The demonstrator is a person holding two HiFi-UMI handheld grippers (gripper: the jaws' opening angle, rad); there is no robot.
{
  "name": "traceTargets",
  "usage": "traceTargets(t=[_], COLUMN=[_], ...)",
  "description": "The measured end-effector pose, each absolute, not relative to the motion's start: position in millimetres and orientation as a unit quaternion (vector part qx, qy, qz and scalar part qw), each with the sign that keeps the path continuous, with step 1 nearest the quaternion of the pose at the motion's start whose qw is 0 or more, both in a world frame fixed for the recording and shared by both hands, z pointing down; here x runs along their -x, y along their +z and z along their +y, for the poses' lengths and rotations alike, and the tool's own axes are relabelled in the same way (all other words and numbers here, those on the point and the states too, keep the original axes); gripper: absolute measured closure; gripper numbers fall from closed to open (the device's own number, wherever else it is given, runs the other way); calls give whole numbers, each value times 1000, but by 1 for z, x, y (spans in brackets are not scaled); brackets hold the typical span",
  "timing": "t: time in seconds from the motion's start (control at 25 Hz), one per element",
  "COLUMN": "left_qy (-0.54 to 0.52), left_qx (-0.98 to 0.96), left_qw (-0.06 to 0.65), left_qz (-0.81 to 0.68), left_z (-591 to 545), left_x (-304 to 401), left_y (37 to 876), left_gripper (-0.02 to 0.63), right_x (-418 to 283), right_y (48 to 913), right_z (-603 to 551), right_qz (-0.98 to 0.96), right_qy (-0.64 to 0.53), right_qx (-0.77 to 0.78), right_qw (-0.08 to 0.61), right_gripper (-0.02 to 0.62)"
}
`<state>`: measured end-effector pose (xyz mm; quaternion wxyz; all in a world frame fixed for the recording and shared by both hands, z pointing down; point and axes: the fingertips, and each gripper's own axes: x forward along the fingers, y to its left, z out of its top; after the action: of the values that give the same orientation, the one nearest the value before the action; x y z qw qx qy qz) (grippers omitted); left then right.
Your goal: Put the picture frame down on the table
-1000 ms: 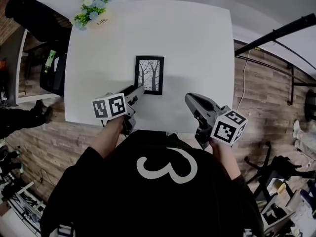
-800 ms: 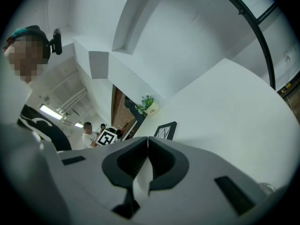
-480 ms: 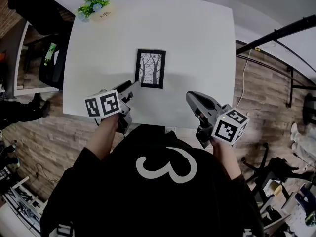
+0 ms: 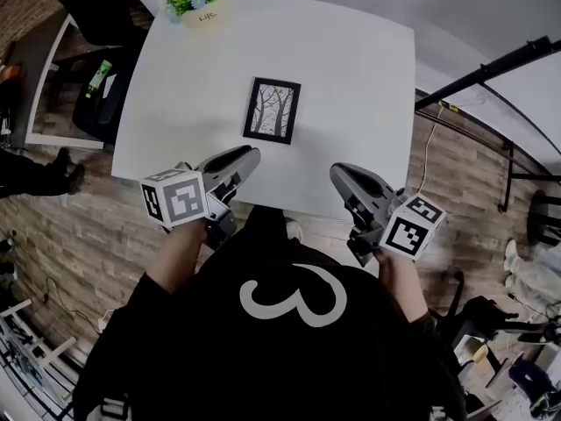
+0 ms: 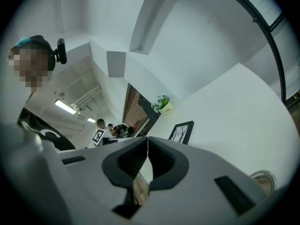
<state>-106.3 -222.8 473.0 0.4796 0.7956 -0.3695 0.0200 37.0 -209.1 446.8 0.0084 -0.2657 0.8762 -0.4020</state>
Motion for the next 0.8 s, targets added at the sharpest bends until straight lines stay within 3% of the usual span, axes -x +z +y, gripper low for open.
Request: traceTargets(t=[0.44, 0.8], left_qy=[-20, -15], left_qx=[-861, -896], left_qw=[419, 362], left_qz=[-288, -256], left_z=[-159, -124], left_x=[63, 29], left_y=[408, 382], left_gripper=[569, 589], right_x=[-46, -55], right_y=[417, 397], right_z=[-156, -125], right_qz=[899, 914], right_qy=[-364, -332], right_qx=[244, 234], right_qw=[10, 21], right_gripper=[572, 572])
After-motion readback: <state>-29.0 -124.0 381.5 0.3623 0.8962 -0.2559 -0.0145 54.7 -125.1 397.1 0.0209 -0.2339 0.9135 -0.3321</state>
